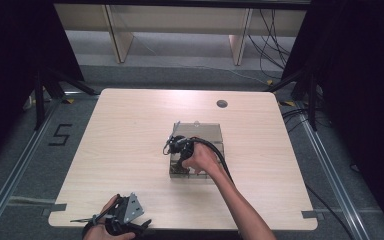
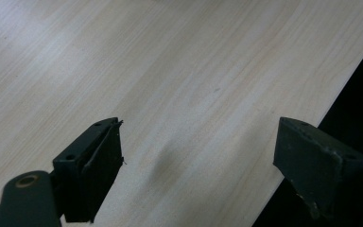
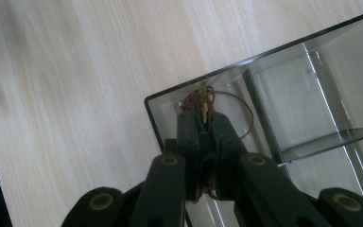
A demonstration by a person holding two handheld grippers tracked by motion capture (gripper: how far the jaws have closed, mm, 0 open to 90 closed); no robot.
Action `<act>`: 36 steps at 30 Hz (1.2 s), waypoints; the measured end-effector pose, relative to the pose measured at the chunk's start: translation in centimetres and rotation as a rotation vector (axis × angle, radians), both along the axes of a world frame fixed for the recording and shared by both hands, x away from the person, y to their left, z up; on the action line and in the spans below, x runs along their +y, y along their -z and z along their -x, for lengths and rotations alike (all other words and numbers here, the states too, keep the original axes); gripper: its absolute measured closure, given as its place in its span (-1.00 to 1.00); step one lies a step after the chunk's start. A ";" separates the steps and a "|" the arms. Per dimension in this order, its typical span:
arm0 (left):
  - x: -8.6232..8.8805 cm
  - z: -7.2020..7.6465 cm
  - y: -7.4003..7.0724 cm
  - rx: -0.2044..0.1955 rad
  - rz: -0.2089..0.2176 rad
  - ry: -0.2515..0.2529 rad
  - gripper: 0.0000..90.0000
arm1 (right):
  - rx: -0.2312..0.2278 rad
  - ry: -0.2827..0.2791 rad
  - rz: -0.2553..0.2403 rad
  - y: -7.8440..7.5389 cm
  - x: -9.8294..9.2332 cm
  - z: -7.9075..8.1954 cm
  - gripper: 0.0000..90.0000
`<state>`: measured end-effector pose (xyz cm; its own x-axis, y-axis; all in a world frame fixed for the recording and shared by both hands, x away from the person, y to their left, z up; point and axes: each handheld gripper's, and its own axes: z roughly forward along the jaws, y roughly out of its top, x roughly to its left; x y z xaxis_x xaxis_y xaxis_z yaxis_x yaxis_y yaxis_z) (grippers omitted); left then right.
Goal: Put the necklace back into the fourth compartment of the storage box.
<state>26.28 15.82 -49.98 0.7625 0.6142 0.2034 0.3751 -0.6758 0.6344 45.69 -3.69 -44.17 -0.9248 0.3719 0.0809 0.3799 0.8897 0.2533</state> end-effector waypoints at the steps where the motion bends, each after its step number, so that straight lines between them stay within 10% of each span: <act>1: 0.0 0.0 0.0 0.002 0.002 0.002 -0.65 | -0.002 0.002 -0.001 0.0 0.0 0.0 0.89; 36: 0.0 -0.1 0.1 -0.016 -0.005 0.013 -0.65 | -0.047 0.105 -0.107 -2.6 -3.3 -0.7 0.46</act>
<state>26.42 15.86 -50.06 0.7673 0.6030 0.2184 0.3559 -0.6837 0.6371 46.43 -6.96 -41.55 -0.8847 0.4587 0.0831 0.4554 0.8126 0.3637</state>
